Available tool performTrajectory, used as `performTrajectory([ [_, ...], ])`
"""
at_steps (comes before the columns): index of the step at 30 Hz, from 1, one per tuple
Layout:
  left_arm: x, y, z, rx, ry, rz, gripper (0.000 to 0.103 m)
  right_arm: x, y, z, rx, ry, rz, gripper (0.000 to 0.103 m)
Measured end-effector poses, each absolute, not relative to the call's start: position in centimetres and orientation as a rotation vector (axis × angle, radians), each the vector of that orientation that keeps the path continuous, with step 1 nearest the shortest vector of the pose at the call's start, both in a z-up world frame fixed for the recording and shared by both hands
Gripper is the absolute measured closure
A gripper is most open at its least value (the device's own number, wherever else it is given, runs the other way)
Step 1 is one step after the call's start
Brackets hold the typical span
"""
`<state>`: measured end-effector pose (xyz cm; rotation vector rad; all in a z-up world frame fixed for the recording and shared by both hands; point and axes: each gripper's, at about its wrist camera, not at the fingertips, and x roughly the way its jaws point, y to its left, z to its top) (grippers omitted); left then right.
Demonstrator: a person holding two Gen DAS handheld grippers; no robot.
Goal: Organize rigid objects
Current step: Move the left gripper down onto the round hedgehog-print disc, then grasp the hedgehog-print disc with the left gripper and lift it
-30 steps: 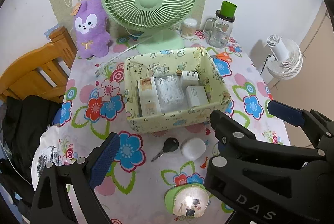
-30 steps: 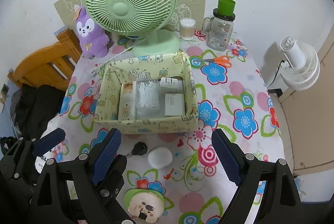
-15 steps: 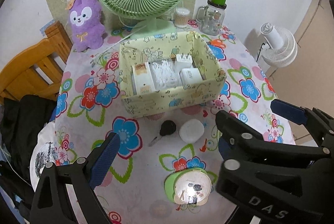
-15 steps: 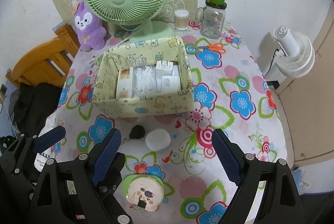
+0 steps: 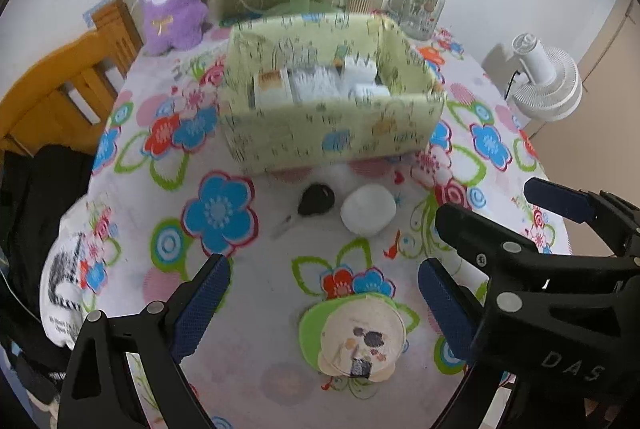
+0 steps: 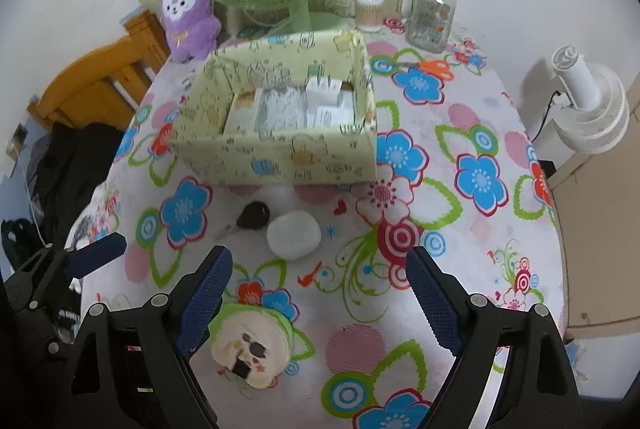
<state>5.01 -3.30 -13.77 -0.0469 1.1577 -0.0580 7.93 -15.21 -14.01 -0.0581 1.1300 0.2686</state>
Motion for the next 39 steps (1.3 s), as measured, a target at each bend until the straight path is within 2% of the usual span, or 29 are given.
performTrajectory([
  [39, 1.1, -6.0, -22.3, -0.043, 1.232, -0.025, 0.007, 4.4, -19.4, -23.2, -0.128, 1.236, 0.284, 0.013],
])
